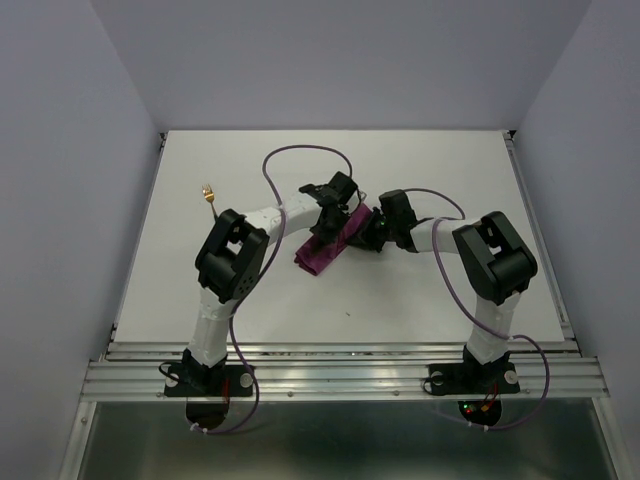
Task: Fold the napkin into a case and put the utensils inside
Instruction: Insert the knife into the folded napkin.
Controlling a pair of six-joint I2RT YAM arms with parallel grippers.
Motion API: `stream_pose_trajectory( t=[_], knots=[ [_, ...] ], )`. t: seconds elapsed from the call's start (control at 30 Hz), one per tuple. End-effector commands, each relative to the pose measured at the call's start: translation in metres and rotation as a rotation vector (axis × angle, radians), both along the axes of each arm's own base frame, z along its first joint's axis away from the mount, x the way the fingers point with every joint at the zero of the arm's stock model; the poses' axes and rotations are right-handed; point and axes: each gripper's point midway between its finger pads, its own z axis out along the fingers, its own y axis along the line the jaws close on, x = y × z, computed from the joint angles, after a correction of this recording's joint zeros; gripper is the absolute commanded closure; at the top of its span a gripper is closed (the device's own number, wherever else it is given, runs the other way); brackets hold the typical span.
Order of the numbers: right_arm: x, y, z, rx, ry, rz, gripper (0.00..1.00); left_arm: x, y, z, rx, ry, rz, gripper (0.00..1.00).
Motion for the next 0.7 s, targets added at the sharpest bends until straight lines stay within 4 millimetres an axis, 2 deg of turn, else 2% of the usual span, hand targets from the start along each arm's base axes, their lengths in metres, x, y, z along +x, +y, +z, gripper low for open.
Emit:
stream_pose_trajectory(
  t=[0.0, 0.53, 0.6, 0.67],
  knots=[
    [0.007, 0.005, 0.003, -0.020, -0.028, 0.009, 0.99, 0.012, 0.002, 0.040, -0.048, -0.083, -0.012, 0.71],
    [0.005, 0.005, 0.002, -0.021, -0.021, 0.018, 0.99, 0.021, 0.002, 0.032, -0.028, -0.087, -0.017, 0.71],
    [0.005, 0.005, 0.002, -0.020, -0.018, 0.018, 0.99, 0.022, 0.004, 0.031, -0.021, -0.090, -0.012, 0.70],
    [0.005, 0.005, 0.002, -0.020, -0.018, 0.018, 0.99, 0.022, 0.004, 0.032, -0.017, -0.095, -0.011, 0.63]
  ],
)
